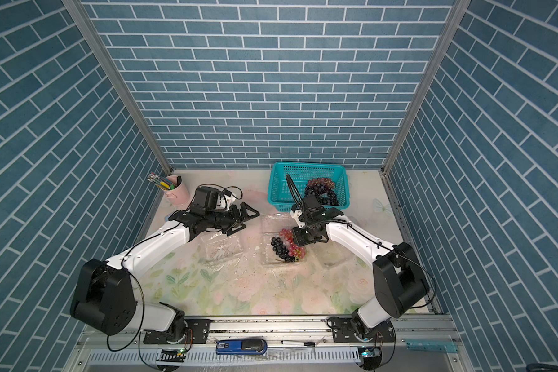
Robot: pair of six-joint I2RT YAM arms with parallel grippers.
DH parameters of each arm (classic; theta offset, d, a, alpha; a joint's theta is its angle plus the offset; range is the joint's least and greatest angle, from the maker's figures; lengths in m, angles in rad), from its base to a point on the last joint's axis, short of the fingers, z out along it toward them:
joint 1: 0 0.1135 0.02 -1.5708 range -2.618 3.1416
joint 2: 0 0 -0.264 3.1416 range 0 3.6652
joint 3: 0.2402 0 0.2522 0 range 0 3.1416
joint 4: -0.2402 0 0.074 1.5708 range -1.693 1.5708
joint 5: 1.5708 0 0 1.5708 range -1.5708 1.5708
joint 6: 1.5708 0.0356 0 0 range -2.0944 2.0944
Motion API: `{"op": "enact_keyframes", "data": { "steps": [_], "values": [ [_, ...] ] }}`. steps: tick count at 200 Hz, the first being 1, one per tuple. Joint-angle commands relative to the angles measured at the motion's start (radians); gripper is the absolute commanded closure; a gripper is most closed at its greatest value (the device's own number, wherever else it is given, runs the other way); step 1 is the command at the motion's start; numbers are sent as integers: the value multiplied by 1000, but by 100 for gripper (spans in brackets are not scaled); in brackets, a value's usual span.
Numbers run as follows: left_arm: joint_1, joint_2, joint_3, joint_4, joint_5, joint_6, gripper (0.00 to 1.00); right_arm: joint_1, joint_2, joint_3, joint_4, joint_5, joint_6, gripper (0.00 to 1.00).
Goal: Pack grapes into containers
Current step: Place the grape into the packing box.
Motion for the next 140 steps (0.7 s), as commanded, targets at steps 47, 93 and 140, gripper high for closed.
{"op": "enact_keyframes", "data": {
  "steps": [47, 93, 140],
  "values": [
    [-6, 4, -77, 103, 33, -60, 0, 63, 119, 11, 25, 84, -58, 77],
    [-5, 48, -69, 136, 43, -71, 0, 110, 175, 46, 1, 192, -88, 75],
    [-7, 63, -65, 144, 47, -72, 0, 146, 214, 106, -29, 282, -127, 67]
  ]
}}
